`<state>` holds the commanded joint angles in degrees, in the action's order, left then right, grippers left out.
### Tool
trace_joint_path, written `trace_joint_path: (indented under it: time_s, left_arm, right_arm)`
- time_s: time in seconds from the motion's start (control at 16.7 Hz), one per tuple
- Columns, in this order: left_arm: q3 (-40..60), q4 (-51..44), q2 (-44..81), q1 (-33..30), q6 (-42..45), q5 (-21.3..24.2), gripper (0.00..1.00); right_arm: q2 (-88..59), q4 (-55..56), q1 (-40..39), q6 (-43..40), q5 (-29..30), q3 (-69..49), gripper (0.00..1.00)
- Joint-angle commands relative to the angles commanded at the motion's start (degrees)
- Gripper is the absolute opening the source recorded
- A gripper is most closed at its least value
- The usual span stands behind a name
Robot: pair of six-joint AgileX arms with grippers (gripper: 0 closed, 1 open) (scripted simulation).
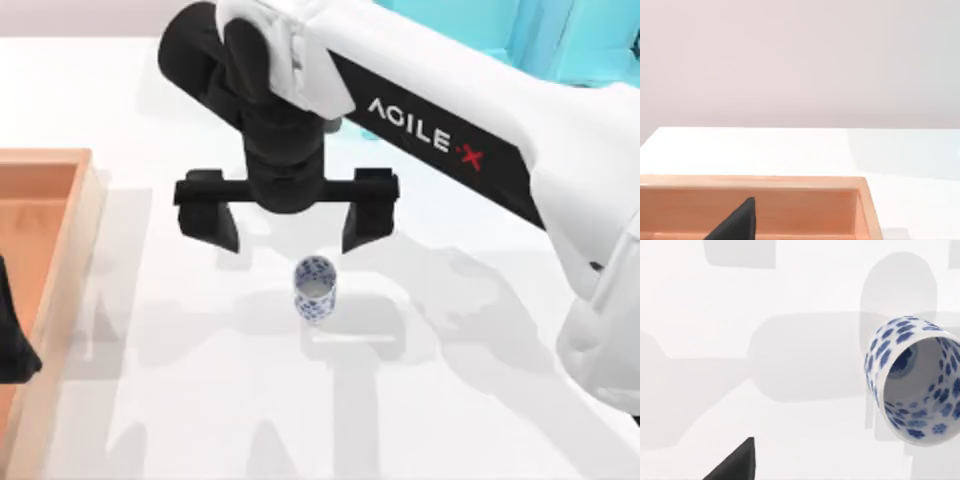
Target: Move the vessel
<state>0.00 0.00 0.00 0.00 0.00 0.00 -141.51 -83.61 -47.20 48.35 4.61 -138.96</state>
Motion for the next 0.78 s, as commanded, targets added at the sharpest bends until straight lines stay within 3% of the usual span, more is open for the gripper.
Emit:
trace_joint_path:
  time_s: [0.42, 0.78]
  left_arm:
    - [0.00, 0.00, 0.00, 0.00, 0.00, 0.00, 1.00]
    - [0.00, 0.00, 0.00, 0.00, 0.00, 0.00, 1.00]
  right_arm:
    - [0.51, 16.12, 0.37, -0.33, -0.04, 16.67, 1.00]
    - [0.50, 17.75, 0.40, -0.36, -0.04, 18.29, 1.00]
